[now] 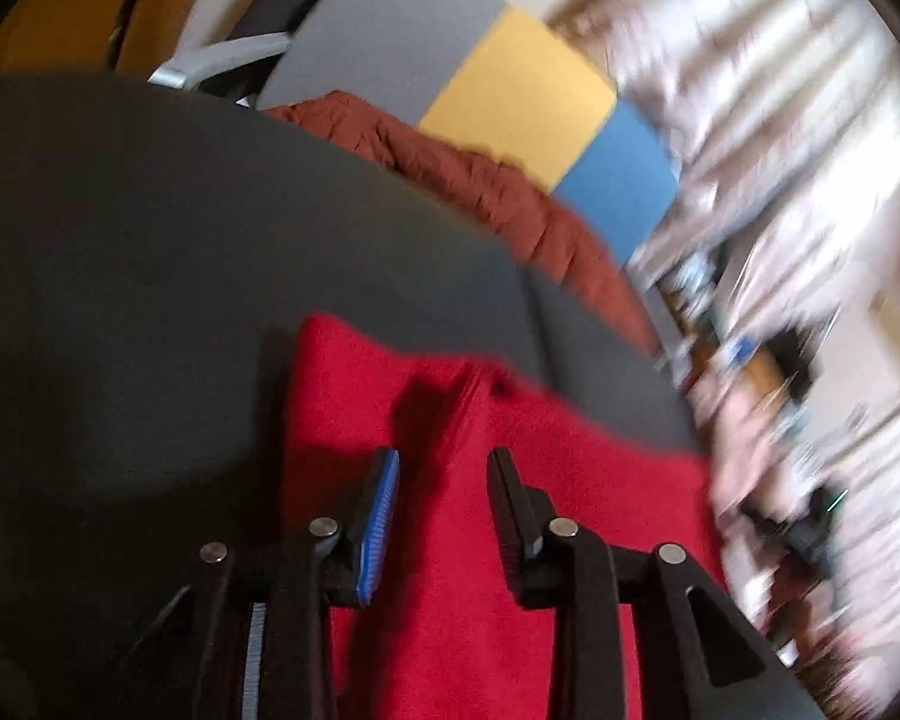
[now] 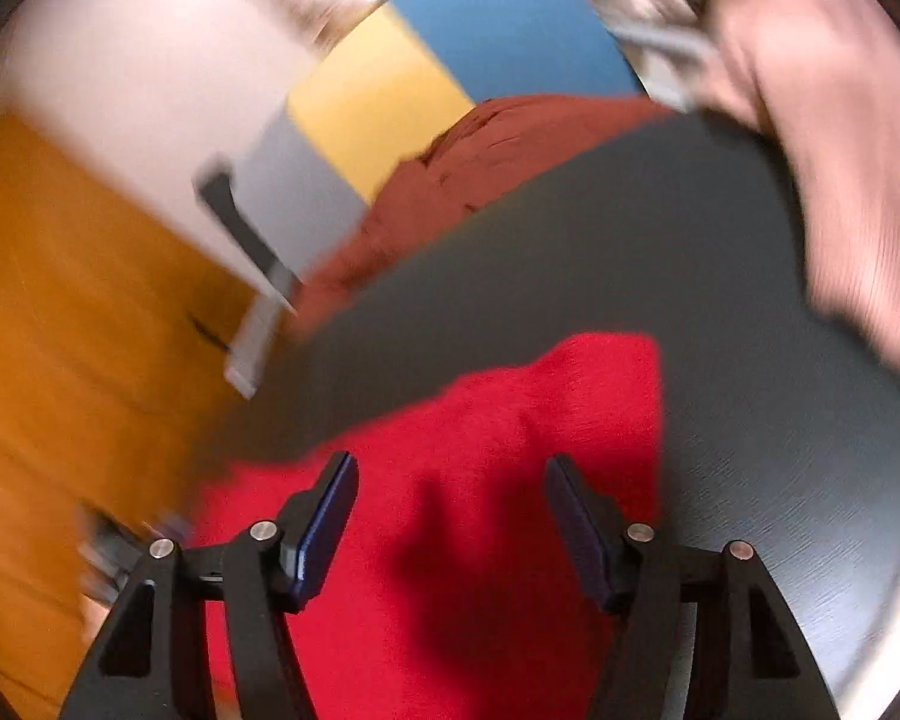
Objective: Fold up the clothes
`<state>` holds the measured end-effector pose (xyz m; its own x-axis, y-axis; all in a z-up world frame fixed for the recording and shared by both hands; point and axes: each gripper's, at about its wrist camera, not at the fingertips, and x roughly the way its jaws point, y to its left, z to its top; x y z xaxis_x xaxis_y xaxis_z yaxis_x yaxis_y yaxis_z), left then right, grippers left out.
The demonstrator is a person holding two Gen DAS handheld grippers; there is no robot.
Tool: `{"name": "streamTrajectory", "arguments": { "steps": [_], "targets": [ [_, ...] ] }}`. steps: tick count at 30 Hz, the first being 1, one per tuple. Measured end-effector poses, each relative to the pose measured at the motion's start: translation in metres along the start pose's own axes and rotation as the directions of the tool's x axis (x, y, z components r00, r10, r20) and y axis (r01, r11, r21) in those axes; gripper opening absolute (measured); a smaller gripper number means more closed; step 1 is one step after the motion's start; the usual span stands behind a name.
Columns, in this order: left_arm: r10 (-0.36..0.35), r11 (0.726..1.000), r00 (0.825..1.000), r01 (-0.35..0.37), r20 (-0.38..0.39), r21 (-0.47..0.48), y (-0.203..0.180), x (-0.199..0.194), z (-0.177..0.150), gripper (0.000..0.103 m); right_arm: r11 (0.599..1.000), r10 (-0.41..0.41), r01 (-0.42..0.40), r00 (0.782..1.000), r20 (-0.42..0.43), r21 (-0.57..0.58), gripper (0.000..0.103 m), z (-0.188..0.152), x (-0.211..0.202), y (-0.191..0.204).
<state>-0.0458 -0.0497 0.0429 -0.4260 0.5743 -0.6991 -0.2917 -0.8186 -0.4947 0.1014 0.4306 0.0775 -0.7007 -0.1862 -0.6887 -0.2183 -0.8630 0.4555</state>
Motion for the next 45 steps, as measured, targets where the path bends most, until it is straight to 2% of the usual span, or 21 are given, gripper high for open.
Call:
{"name": "streamTrajectory", "arguments": {
  "steps": [3, 7, 12, 15, 17, 18, 19, 20, 21, 22, 23, 26, 27, 29, 31, 33, 35, 36, 37, 40, 45],
  "targets": [
    [0.052, 0.994, 0.997, -0.047, -0.051, 0.097, -0.012, 0.013, -0.008, 0.030, 0.983, -0.087, 0.078, 0.995, -0.048, -0.164, 0.055, -0.008, 0.015, 0.016],
    [0.133, 0.975, 0.988, -0.118, -0.071, 0.186, -0.026, 0.022, -0.012, 0.030, 0.983, -0.132, 0.123, 0.989, -0.061, -0.139, 0.055, -0.014, 0.018, 0.002],
    [0.147, 0.982, 0.988, -0.141, -0.041, 0.124, -0.015, 0.013, -0.005, 0.030, 0.984, -0.140, 0.128, 0.986, -0.088, -0.127, 0.055, -0.021, 0.024, -0.007],
    [0.122, 0.986, 0.990, -0.112, -0.072, 0.127, -0.013, 0.015, -0.003, 0.030, 0.981, -0.144, 0.127, 0.983, -0.114, -0.146, 0.055, -0.026, 0.030, -0.007],
    [0.133, 0.978, 0.986, -0.115, -0.101, 0.173, -0.018, 0.023, -0.005, 0.030, 0.979, -0.141, 0.121, 0.983, -0.119, -0.162, 0.047, -0.030, 0.032, -0.007],
    [0.141, 0.974, 0.984, -0.118, -0.110, 0.193, -0.021, 0.026, -0.006, 0.030, 0.979, -0.139, 0.118, 0.983, -0.121, -0.169, 0.031, -0.032, 0.031, -0.007],
    [0.146, 0.972, 0.984, -0.122, -0.105, 0.202, -0.023, 0.027, -0.006, 0.030, 0.978, -0.140, 0.118, 0.983, -0.121, -0.174, 0.022, -0.033, 0.031, -0.007],
    [0.135, 0.974, 0.986, -0.114, -0.096, 0.195, -0.025, 0.026, -0.005, 0.026, 0.977, -0.146, 0.125, 0.983, -0.114, -0.175, 0.020, -0.034, 0.030, -0.007],
    [0.116, 0.979, 0.989, -0.098, -0.090, 0.180, -0.024, 0.022, -0.005, 0.014, 0.977, -0.149, 0.130, 0.983, -0.108, -0.167, 0.016, -0.034, 0.027, -0.008],
    [0.097, 0.983, 0.992, -0.082, -0.083, 0.165, -0.024, 0.018, -0.005, 0.008, 0.979, -0.148, 0.131, 0.984, -0.103, -0.157, 0.013, -0.035, 0.023, -0.008],
    [0.087, 0.985, 0.994, -0.075, -0.067, 0.155, -0.024, 0.012, -0.005, 0.008, 0.980, -0.147, 0.131, 0.985, -0.094, -0.152, 0.012, -0.036, 0.018, -0.006],
    [0.117, 0.982, 0.992, -0.123, 0.049, 0.143, -0.023, -0.022, -0.003, 0.008, 0.981, -0.122, 0.117, 0.992, -0.024, -0.153, 0.010, -0.030, -0.009, 0.007],
    [0.124, 0.985, 0.988, -0.133, 0.088, 0.110, -0.019, -0.032, 0.000, 0.004, 0.983, -0.110, 0.110, 0.994, 0.005, -0.147, 0.010, -0.026, -0.017, 0.012],
    [0.149, 0.988, 0.980, -0.153, 0.134, 0.020, -0.002, -0.045, 0.005, 0.004, 0.987, -0.095, 0.104, 0.993, 0.076, -0.122, 0.007, -0.018, -0.036, 0.015],
    [0.123, 0.992, 0.986, -0.121, 0.111, -0.032, 0.011, -0.039, 0.004, 0.004, 0.991, -0.092, 0.101, 0.991, 0.101, -0.084, 0.007, -0.013, -0.039, 0.008],
    [0.082, 0.995, 0.994, -0.078, 0.075, -0.059, 0.017, -0.028, -0.001, 0.001, 0.995, -0.089, 0.091, 0.994, 0.066, -0.036, 0.007, -0.013, -0.025, -0.005],
    [0.038, 0.996, 0.998, -0.034, 0.043, -0.081, 0.021, -0.019, -0.007, 0.005, 0.996, -0.089, 0.089, 0.996, 0.023, -0.001, 0.007, -0.016, -0.007, -0.015],
    [0.015, 0.997, 0.999, -0.012, 0.037, -0.078, 0.019, -0.016, -0.011, 0.012, 0.996, -0.085, 0.085, 0.996, 0.023, 0.007, 0.007, -0.018, -0.005, -0.018],
    [0.009, 0.997, 0.999, -0.006, 0.035, -0.071, 0.015, -0.014, -0.014, 0.019, 0.997, -0.082, 0.082, 0.996, 0.024, 0.015, 0.008, -0.020, -0.003, -0.020],
    [0.004, 0.999, 1.000, -0.002, 0.030, -0.040, 0.004, -0.011, -0.015, 0.027, 0.997, -0.072, 0.071, 0.997, 0.024, 0.038, 0.008, -0.028, 0.004, -0.027],
    [0.135, 0.987, 0.990, -0.130, -0.039, 0.098, -0.020, 0.017, 0.000, 0.028, 0.996, -0.055, 0.053, 0.998, 0.026, 0.078, 0.009, -0.039, 0.016, -0.039]
  ]
}}
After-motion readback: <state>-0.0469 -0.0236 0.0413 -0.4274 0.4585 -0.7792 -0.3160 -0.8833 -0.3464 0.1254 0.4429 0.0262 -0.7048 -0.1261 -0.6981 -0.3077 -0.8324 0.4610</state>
